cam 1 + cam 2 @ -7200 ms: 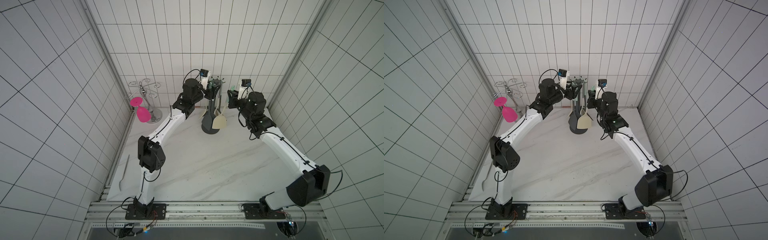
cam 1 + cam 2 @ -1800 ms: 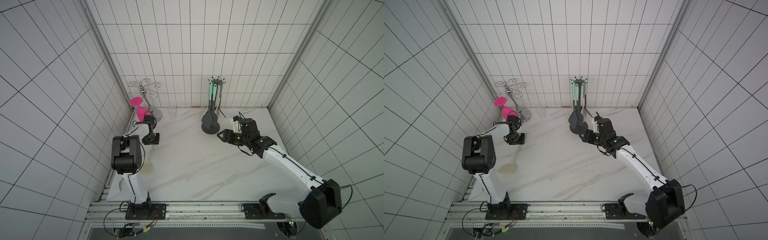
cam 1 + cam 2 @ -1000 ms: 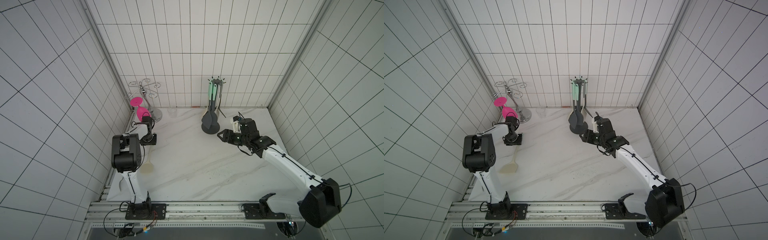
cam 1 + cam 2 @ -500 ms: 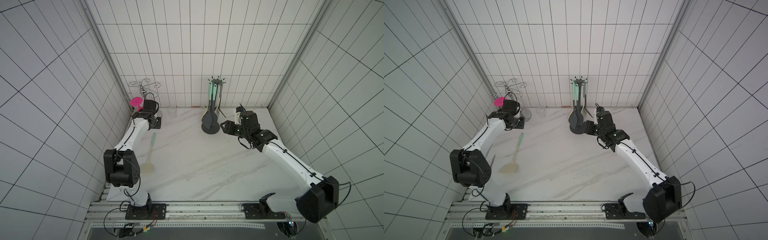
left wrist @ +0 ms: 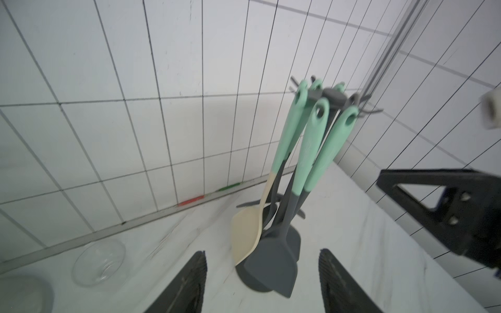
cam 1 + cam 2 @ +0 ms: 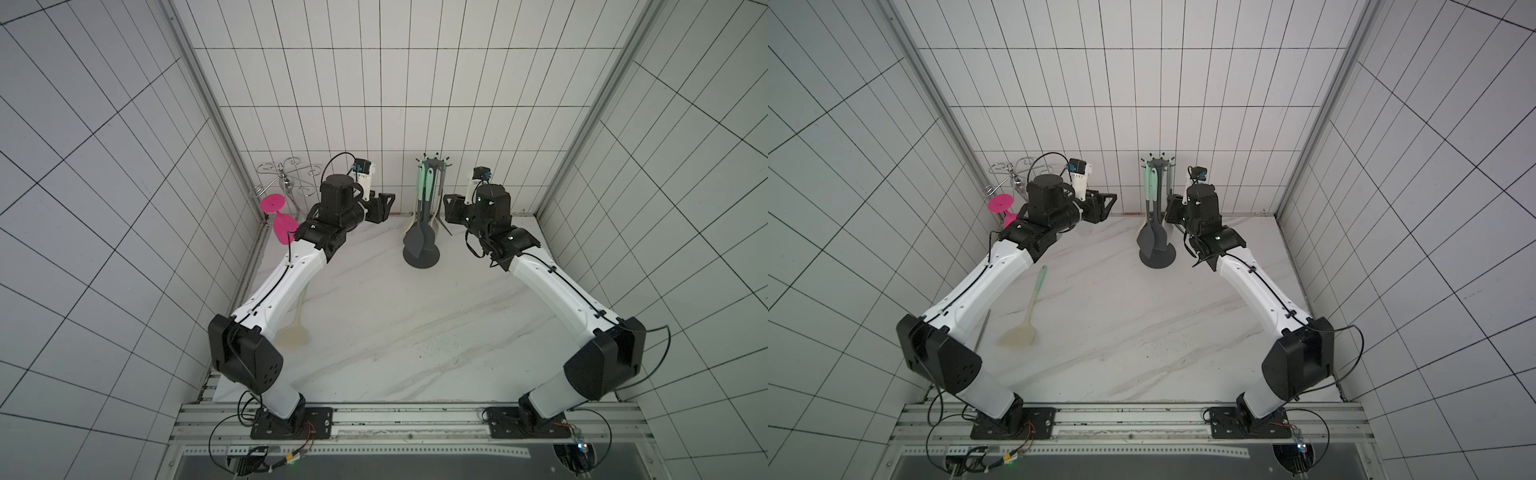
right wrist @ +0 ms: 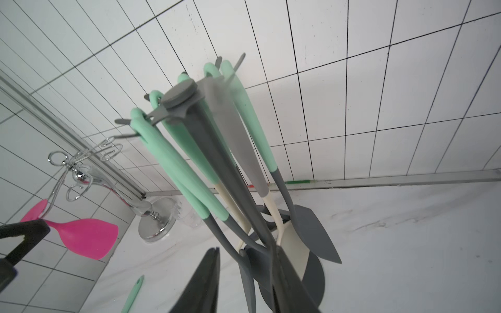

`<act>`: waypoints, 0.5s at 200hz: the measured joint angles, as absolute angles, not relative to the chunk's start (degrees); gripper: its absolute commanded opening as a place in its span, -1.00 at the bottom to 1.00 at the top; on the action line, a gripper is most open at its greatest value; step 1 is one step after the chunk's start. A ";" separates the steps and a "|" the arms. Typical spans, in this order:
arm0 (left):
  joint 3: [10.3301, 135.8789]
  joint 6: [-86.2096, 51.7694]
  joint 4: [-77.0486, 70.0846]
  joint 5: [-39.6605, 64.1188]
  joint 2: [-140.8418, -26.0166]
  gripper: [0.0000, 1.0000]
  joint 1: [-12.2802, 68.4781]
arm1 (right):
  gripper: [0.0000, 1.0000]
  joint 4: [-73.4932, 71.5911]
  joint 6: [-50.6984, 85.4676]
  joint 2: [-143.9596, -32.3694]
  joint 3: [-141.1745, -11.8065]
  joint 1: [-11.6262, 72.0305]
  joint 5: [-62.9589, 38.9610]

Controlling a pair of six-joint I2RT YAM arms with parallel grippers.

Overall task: Take the spatula off the kitchen utensil rack
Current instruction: Take off the spatula from the rack.

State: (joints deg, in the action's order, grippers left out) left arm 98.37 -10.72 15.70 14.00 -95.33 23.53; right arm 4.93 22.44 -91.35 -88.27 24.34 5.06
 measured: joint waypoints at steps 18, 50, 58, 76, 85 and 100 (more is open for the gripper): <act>102.83 -13.63 10.79 17.26 -98.85 0.29 23.83 | -0.23 2.94 21.61 -93.51 -89.30 24.23 5.61; 104.90 -16.32 4.93 20.43 -102.74 0.33 25.67 | -0.24 -0.99 20.14 -96.68 -89.45 23.94 6.48; 105.62 -16.73 4.27 20.95 -103.72 0.33 26.00 | -0.23 -2.17 19.92 -97.43 -89.45 23.88 6.72; 108.60 -17.61 3.49 21.89 -106.67 0.34 26.65 | -0.24 -4.34 19.59 -99.02 -89.45 23.59 7.33; 110.24 -18.09 3.33 22.26 -107.96 0.34 26.74 | -0.24 -5.41 19.53 -99.74 -89.45 23.33 7.81; 112.62 -18.81 2.61 22.52 -109.93 0.34 26.74 | -0.23 -7.22 19.46 -100.92 -89.45 22.94 8.64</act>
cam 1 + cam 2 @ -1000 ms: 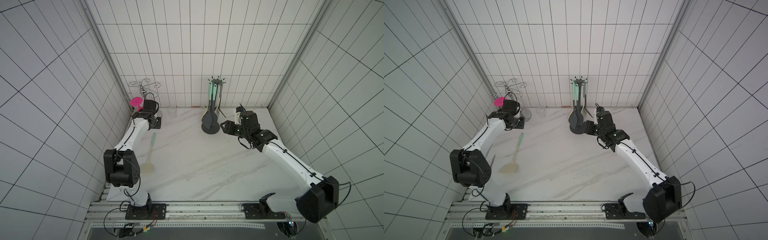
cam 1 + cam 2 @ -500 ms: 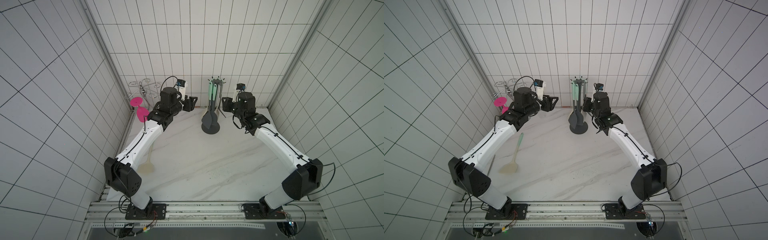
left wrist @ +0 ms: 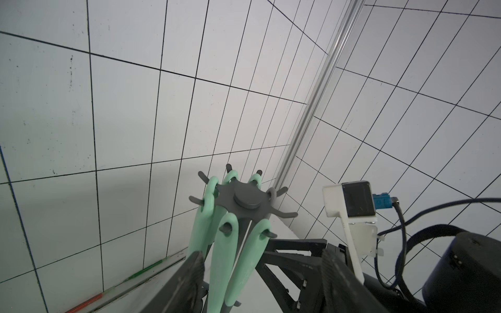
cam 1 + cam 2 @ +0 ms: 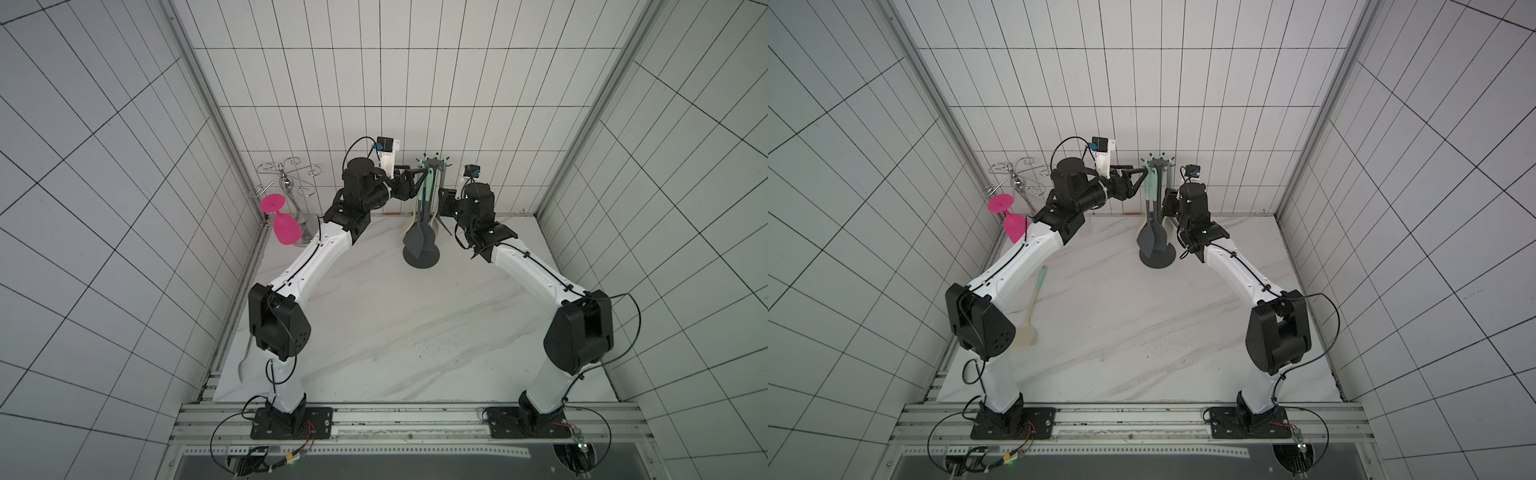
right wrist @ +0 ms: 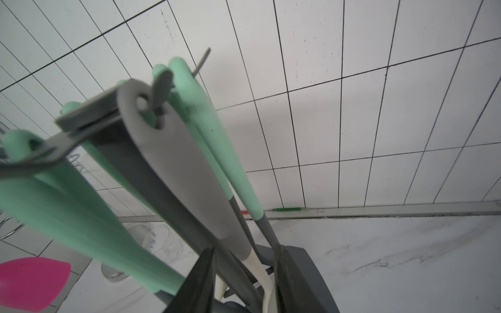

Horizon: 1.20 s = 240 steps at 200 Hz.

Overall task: Take the spatula off the kitchen utensil rack
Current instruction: Take off the spatula from the rack.

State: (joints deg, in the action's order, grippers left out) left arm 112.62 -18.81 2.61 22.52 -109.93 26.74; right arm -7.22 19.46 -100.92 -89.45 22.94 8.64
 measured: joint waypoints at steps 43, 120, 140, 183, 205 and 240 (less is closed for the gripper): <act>118.89 -20.67 0.99 22.61 -114.56 0.35 26.68 | -0.25 -11.51 19.49 -104.31 -90.26 22.28 10.07; 122.93 -21.63 0.82 22.79 -120.16 0.35 26.68 | 0.08 -18.00 17.89 -105.73 -90.39 21.71 6.61; 123.76 -21.63 1.15 22.87 -121.34 0.35 26.68 | 0.17 -19.20 16.99 -105.73 -90.39 21.34 4.40; 125.67 -20.99 3.27 23.57 -122.89 0.30 26.63 | 0.14 -21.08 15.35 -106.04 -90.39 20.88 0.99; 126.56 -20.32 4.29 24.10 -122.89 0.25 26.61 | -0.29 -22.02 14.66 -106.24 -90.39 20.71 -0.43; 127.39 -19.55 5.17 24.91 -122.89 0.23 26.63 | -0.83 -22.72 12.84 -106.24 -90.32 20.73 -1.08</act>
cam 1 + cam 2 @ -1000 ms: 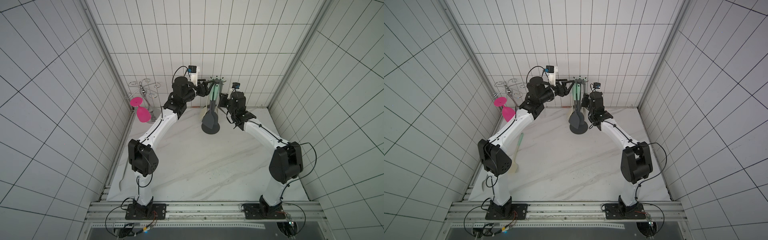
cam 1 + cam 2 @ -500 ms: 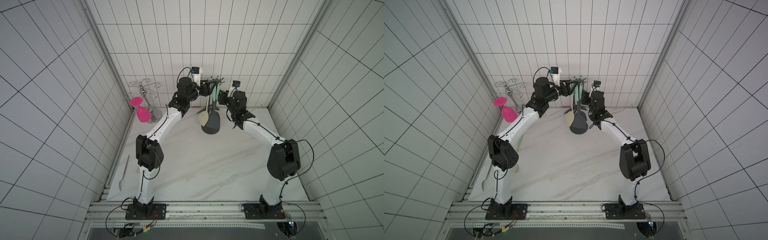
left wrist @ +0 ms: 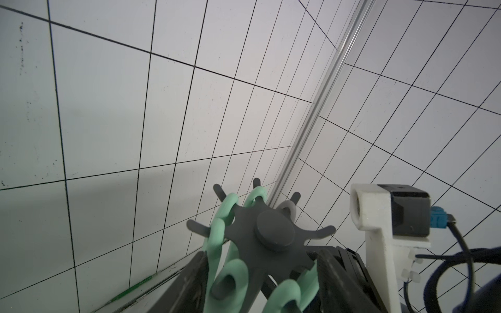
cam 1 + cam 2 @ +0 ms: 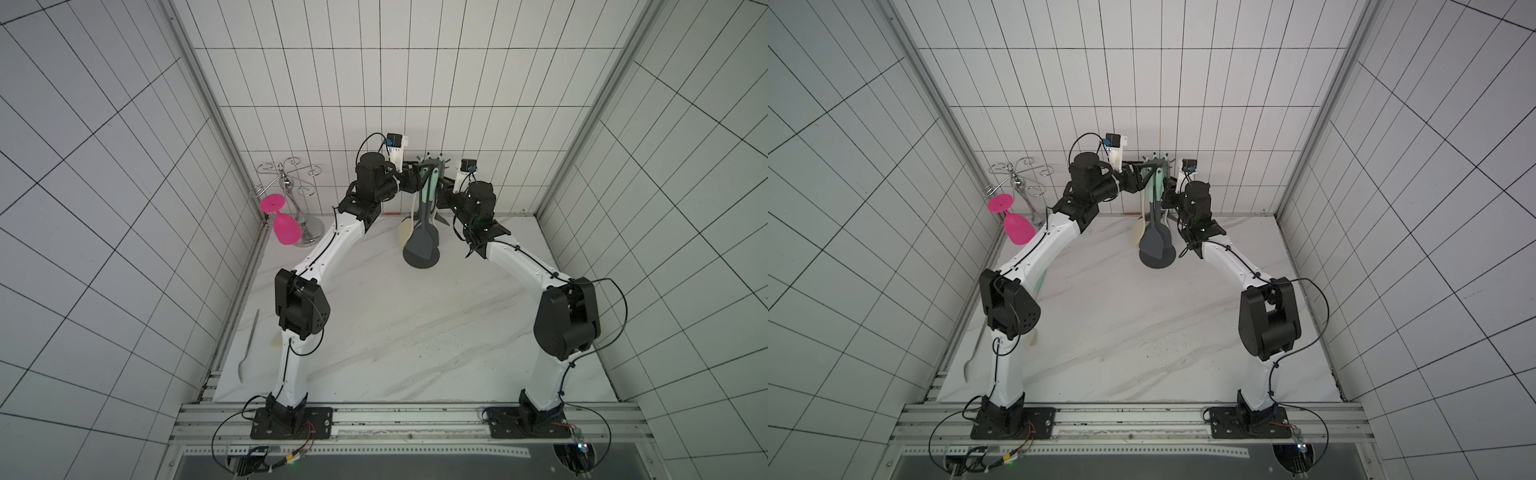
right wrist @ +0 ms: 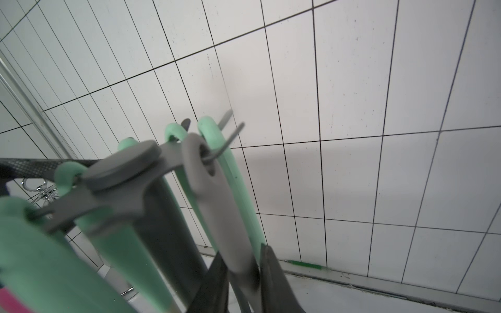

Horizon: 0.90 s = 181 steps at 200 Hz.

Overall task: Take the spatula off the kitchen utensil rack
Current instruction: Take off the spatula from the rack.

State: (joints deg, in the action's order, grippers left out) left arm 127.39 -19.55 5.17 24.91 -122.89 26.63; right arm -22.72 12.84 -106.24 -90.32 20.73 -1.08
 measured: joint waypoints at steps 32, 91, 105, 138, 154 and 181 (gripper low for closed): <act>127.50 -19.35 6.39 25.34 -122.98 0.23 26.61 | -1.00 -24.86 9.65 -106.17 -88.82 20.34 -0.49; 130.91 -19.09 8.80 25.17 -124.66 0.23 26.48 | -1.00 -25.91 7.55 -103.28 -85.52 20.40 -0.03; 131.20 -19.16 8.88 25.10 -124.92 0.22 26.41 | -1.00 -25.17 7.20 -102.45 -85.08 20.40 0.27; 131.61 -19.51 8.91 24.99 -125.43 0.19 26.33 | -1.00 -22.90 6.79 -101.08 -84.71 20.43 1.17; 131.83 -19.64 8.95 24.93 -125.56 0.18 26.30 | -1.00 -21.82 6.61 -100.57 -84.71 20.51 1.69; 131.92 -19.70 9.23 24.64 -125.56 0.17 26.24 | -1.00 -20.45 6.55 -99.98 -84.71 20.88 3.11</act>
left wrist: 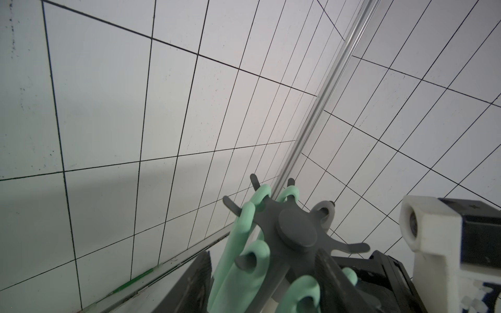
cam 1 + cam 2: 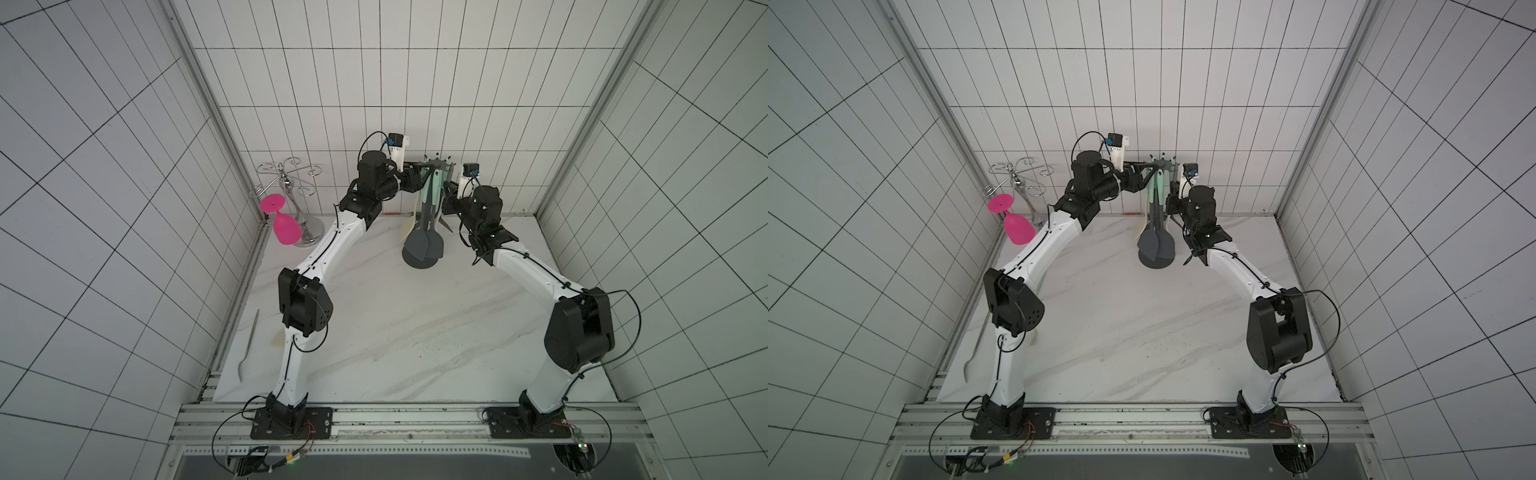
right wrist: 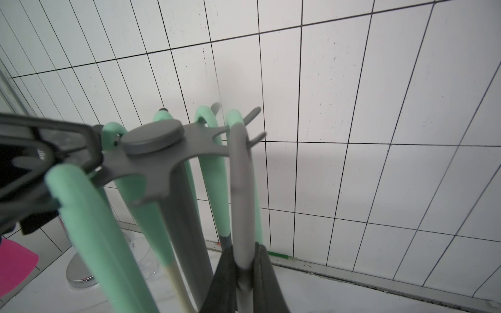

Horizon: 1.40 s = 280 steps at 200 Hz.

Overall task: Take the spatula off the kitchen utensil rack
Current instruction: Take off the spatula from the rack.

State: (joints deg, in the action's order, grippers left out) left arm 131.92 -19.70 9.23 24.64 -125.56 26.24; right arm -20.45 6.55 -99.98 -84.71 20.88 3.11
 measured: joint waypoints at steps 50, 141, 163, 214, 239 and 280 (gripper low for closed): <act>132.75 -19.92 9.58 23.70 -126.02 0.16 26.17 | -1.00 -19.27 6.07 -99.50 -84.75 21.17 4.80; 133.08 -20.12 9.78 23.66 -126.28 0.14 25.23 | -1.00 -6.79 -5.61 -97.93 -89.38 21.32 7.18; 133.08 -20.16 9.78 23.81 -126.30 0.14 25.19 | -1.00 -5.82 -7.84 -97.45 -89.38 21.43 8.25; 133.08 -20.16 9.91 23.83 -126.30 0.12 25.19 | -1.00 -6.24 -2.02 -97.08 -89.34 21.06 8.16; 133.03 -20.16 10.85 23.44 -126.30 0.11 25.08 | -1.00 -8.86 2.81 -95.61 -89.32 19.86 9.89; 132.60 -20.16 11.92 22.79 -126.37 0.14 25.45 | -1.00 -12.34 6.22 -93.78 -89.32 19.49 12.95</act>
State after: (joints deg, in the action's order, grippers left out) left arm 132.60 -20.16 11.92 22.79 -126.37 25.45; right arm -12.34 6.22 -93.78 -89.32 19.49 12.95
